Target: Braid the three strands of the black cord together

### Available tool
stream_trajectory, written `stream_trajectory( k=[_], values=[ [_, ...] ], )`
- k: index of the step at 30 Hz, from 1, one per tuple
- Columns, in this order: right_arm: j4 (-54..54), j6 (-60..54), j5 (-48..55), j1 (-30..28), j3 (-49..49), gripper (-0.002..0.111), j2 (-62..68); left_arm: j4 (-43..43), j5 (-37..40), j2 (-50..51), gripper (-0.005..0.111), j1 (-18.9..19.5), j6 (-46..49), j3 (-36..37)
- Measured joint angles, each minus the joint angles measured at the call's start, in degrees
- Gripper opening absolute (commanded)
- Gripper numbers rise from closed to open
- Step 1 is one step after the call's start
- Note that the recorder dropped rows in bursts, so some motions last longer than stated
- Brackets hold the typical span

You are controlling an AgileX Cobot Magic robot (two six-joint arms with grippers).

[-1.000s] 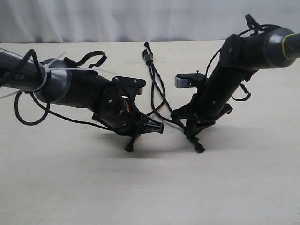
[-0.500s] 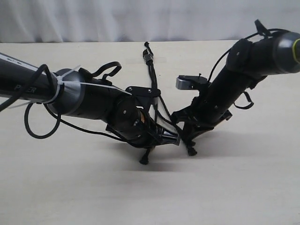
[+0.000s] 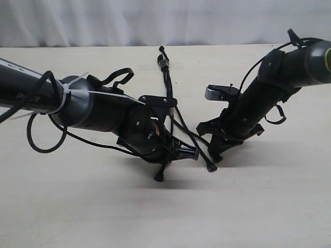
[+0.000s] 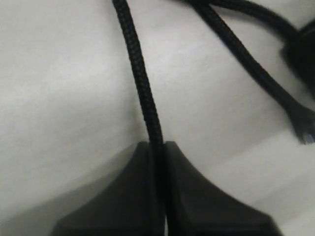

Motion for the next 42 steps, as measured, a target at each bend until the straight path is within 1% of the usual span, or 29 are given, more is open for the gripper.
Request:
stream_trajectory(
  k=[6, 10, 12, 13, 14, 15, 16, 17, 18, 19, 21, 22, 23, 24, 25, 26, 27, 28, 30, 32, 35, 38, 40, 42],
  values=[
    [5.60, -3.87, 3.60, 0.00, 0.88, 0.004, 0.71, -0.52, 0.14, 0.00, 0.000, 0.00, 0.00, 0.00],
    [9.06, -5.61, 4.10, 0.00, 1.88, 0.005, 0.94, -2.27, 0.14, 0.00, 0.000, 0.00, 0.00, 0.00],
    [9.56, -5.72, 4.18, 0.00, 1.87, 0.015, 0.94, -2.67, 0.53, 0.00, 0.000, 0.00, 0.00, -0.02],
    [9.56, -5.60, 4.18, 0.00, 1.87, 0.026, 0.94, -2.67, 0.83, -0.14, 0.004, 0.00, 0.00, -0.12],
    [9.71, -5.38, 4.48, 0.00, 1.87, 0.031, 0.94, -2.35, 1.77, -0.40, 0.009, 0.00, 0.00, -0.12],
    [10.02, -5.20, 4.73, 0.00, 1.87, 0.039, 0.94, -2.17, 2.22, -0.65, 0.020, 0.00, 0.00, -0.12],
    [10.49, -5.10, 5.10, 0.00, 1.87, 0.041, 0.94, -1.92, 3.53, -1.06, 0.026, 0.00, 0.00, -0.02],
    [10.76, -4.95, 5.10, 0.00, 1.87, 0.042, 0.81, -1.92, 4.73, -1.54, 0.035, -0.05, 0.00, 0.12],
    [10.79, -4.34, 5.10, 0.00, 1.87, 0.042, 0.44, -1.92, 5.49, -2.09, 0.041, -0.15, 0.00, 0.39],
    [10.23, -3.87, 4.64, 0.00, 1.99, 0.042, -0.14, -1.92, 6.07, -2.85, 0.042, -0.41, 0.00, 0.51],
    [8.52, -2.17, 4.04, -0.12, 1.99, 0.042, -2.24, -1.12, 8.18, -4.37, 0.042, 0.02, 0.00, 0.38],
    [7.43, -0.93, 4.04, -0.40, 1.99, 0.039, -3.62, -0.52, 9.58, -5.20, 0.041, 0.50, 0.00, 0.13],
    [5.53, 1.20, 4.04, -1.19, 1.99, 0.032, -5.78, 1.76, 12.43, -7.39, 0.041, 2.20, 0.00, -0.14],
    [3.58, 3.00, 4.39, -2.08, 1.99, 0.018, -7.67, 3.52, 14.38, -9.10, 0.036, 3.50, 0.00, -0.22],
    [0.52, 5.46, 5.22, -3.61, 2.12, 0.009, -10.45, 7.37, 19.23, -13.06, 0.027, 6.70, 0.00, -0.26],
    [-2.03, 6.77, 5.73, -4.49, 2.62, 0.004, -12.82, 10.20, 22.11, -15.17, 0.014, 8.53, 0.00, -0.36],
    [-6.39, 9.20, 6.29, -5.92, 3.83, 0.004, -16.58, 13.39, 27.19, -18.80, 0.006, 12.21, 0.00, -0.57],
    [-9.05, 10.60, 6.64, -6.65, 4.93, 0.004, -18.74, 14.56, 29.67, -20.77, 0.000, 14.47, 0.40, -0.57],
    [-14.01, 13.30, 7.02, -7.87, 7.86, 0.004, -22.74, 14.41, 32.90, -24.31, 0.000, 19.00, 3.20, -0.22],
    [-18.60, 15.74, 7.01, -9.28, 11.16, 0.004, -27.23, 11.43, 35.04, -28.49, 0.000, 25.00, 7.97, 1.25],
    [-22.53, 16.96, 6.59, -10.83, 15.31, 0.004, -34.37, 5.89, 36.62, -35.05, 0.000, 35.03, 13.86, 4.26],
    [-23.70, 17.32, 4.17, -10.95, 19.01, 0.004, -43.71, 2.95, 36.12, -43.52, 0.000, 43.10, 16.68, 8.72],
    [-22.82, 17.32, 1.09, -10.95, 21.86, 0.004, -50.84, 2.05, 34.01, -49.57, 0.000, 46.21, 17.24, 12.13],
    [-21.80, 17.32, -1.97, -10.95, 24.78, 0.004, -56.93, 1.12, 30.89, -56.06, 0.000, 47.50, 17.53, 15.78]
  ],
)
